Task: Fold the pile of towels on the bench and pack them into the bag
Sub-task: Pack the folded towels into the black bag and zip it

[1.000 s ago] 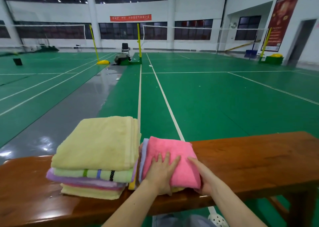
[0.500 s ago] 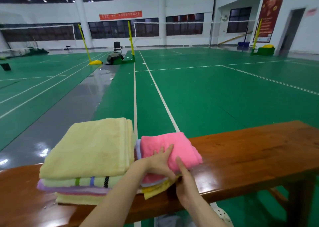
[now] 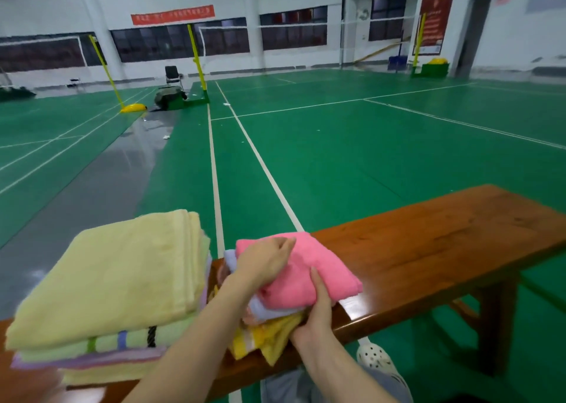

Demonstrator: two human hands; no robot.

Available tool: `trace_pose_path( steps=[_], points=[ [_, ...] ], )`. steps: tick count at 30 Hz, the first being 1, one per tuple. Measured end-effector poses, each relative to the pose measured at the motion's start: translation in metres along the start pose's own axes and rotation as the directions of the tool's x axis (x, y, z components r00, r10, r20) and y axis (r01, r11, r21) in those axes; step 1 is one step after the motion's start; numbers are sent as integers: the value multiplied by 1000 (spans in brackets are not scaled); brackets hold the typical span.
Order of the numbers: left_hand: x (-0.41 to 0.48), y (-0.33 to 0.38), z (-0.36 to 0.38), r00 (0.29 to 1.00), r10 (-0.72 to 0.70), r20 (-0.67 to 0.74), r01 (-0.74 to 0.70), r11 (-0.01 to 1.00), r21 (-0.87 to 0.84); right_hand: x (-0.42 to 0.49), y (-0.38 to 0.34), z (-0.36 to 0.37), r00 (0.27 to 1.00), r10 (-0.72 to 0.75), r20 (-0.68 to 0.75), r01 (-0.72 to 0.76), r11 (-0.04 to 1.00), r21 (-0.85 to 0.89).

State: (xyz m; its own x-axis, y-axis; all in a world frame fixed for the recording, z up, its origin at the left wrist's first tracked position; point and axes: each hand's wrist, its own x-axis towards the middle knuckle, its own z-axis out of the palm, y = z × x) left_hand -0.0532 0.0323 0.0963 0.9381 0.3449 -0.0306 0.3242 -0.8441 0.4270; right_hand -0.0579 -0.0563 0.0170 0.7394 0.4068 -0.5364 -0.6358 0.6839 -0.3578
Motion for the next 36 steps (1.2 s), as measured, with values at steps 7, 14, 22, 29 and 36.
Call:
trace_pose_path(
  steps=[7, 14, 22, 29, 36],
  points=[
    [8, 65, 59, 988, 96, 121, -103, 993, 57, 2, -72, -38, 983, -78, 168, 79, 997, -1],
    [3, 112, 88, 968, 120, 219, -108, 992, -62, 1, -113, -69, 984, -28, 177, 46, 994, -95],
    [-9, 208, 122, 918, 284, 276, -226, 948, -225, -41, -217, -121, 979, -196, 51, 202, 962, -184],
    [-53, 307, 207, 780, 509, 364, -361, 841, -403, -111, -296, -214, 891, -430, -149, 384, 886, -259],
    [-114, 360, 312, 593, 580, 558, -30, 709, -705, -180, -327, -313, 709, -589, -388, 425, 796, -431]
  ],
)
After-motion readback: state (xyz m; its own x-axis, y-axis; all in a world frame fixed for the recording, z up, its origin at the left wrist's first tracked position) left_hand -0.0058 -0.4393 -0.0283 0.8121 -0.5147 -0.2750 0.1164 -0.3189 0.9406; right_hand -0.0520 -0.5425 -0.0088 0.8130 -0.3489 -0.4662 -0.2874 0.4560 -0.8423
